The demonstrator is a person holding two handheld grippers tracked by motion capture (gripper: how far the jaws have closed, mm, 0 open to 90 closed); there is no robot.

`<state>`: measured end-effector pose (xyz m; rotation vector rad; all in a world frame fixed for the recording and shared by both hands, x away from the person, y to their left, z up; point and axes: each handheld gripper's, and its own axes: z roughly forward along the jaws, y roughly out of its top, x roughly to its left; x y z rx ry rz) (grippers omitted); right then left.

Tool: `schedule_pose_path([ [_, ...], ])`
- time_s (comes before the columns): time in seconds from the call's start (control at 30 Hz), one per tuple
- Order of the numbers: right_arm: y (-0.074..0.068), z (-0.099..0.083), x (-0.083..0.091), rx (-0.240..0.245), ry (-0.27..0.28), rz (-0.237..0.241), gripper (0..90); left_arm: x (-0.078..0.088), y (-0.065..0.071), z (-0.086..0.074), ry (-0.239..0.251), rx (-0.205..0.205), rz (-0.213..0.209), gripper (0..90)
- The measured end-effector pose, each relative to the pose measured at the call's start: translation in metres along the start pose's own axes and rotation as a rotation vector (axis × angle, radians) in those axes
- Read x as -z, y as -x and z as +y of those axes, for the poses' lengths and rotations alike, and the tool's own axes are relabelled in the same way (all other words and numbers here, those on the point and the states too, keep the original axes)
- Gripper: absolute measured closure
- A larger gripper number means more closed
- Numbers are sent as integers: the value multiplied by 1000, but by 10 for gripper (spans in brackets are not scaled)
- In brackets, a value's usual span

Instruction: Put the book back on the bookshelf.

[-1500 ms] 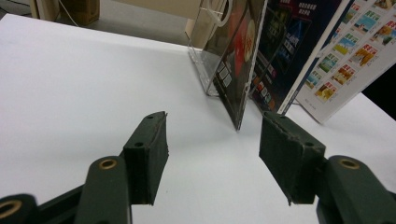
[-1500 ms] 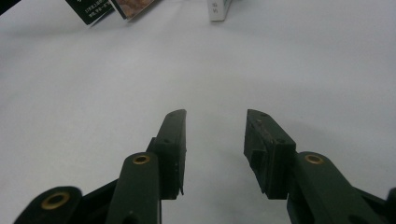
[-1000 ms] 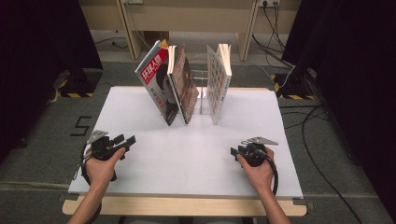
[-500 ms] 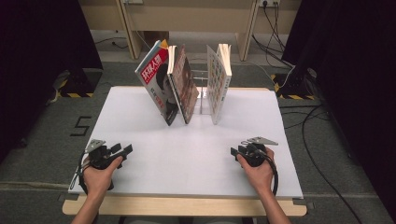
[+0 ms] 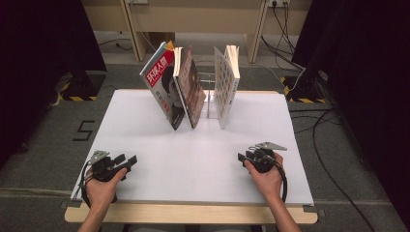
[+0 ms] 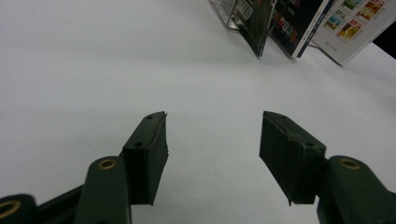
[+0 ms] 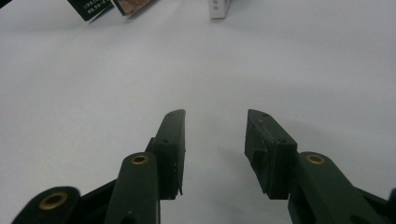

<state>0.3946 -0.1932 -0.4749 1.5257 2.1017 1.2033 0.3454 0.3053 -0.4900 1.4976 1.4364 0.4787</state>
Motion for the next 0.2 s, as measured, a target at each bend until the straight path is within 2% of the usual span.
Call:
schedule_pose_path([
  [0.13,1,0,-1,4,2,-6,572,0,0,-2,-2,-7,1,406],
  [0.2,2,-1,-1,-8,-2,-11,564,1,-1,-3,-3,-8,-1,405],
])
